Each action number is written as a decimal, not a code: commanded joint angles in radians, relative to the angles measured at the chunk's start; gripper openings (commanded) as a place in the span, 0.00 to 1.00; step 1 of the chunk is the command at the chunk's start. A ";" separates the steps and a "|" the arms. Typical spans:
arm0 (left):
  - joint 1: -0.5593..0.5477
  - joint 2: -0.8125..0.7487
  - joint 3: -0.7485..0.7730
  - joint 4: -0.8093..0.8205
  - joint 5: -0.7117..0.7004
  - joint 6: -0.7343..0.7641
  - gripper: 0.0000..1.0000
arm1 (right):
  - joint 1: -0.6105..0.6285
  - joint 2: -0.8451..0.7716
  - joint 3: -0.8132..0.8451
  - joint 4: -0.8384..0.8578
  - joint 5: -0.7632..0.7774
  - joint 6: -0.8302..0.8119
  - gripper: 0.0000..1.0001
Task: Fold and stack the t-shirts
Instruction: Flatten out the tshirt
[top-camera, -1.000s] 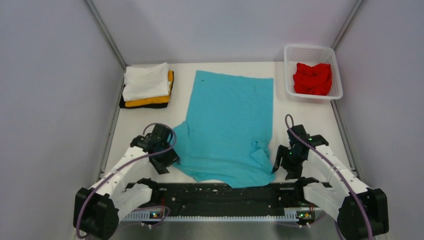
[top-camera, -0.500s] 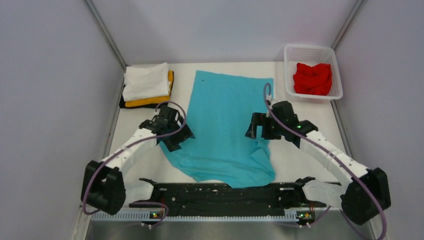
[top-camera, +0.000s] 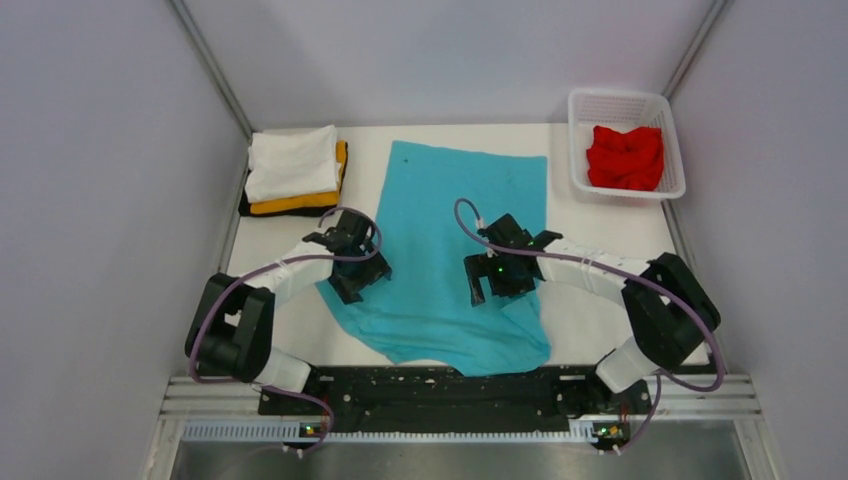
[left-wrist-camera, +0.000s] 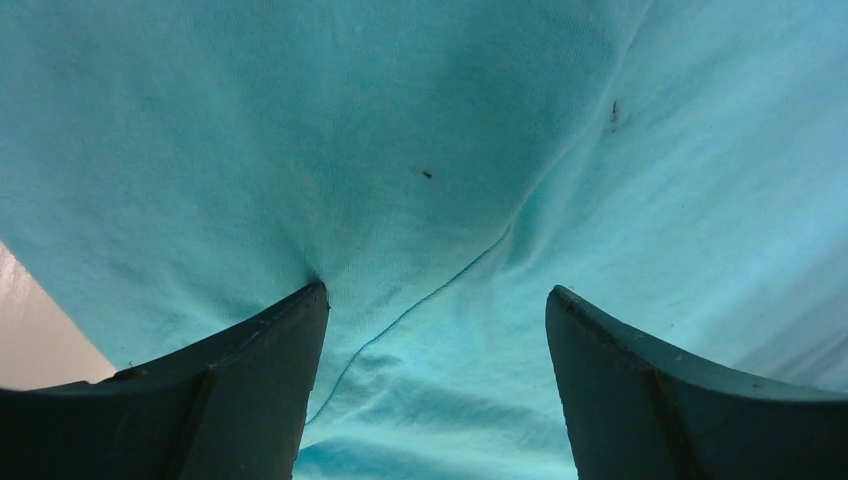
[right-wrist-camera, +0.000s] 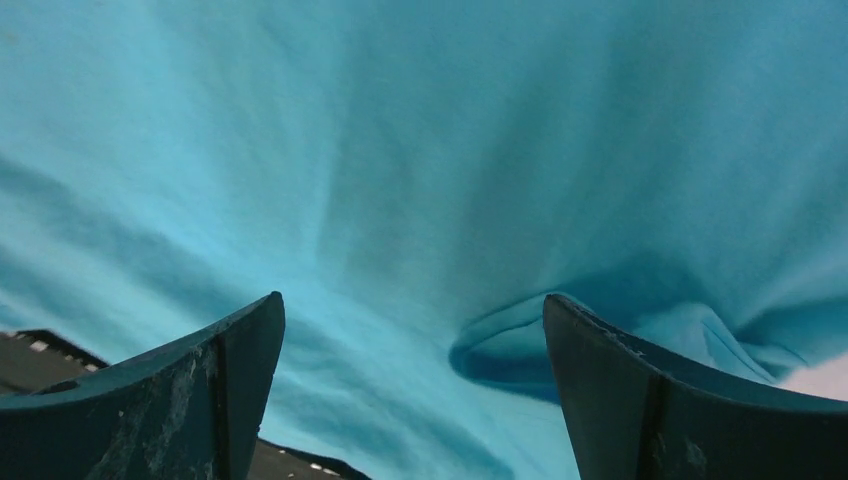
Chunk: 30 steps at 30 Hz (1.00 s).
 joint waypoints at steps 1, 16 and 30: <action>0.003 0.028 -0.036 -0.031 -0.084 -0.044 0.85 | -0.034 -0.073 -0.033 -0.171 0.229 0.061 0.99; 0.012 0.008 -0.020 -0.138 -0.166 -0.040 0.85 | -0.344 -0.465 -0.015 -0.559 0.562 0.270 0.99; 0.056 0.027 0.002 -0.132 -0.216 -0.030 0.87 | -0.306 -0.261 -0.007 0.109 -0.122 0.013 0.99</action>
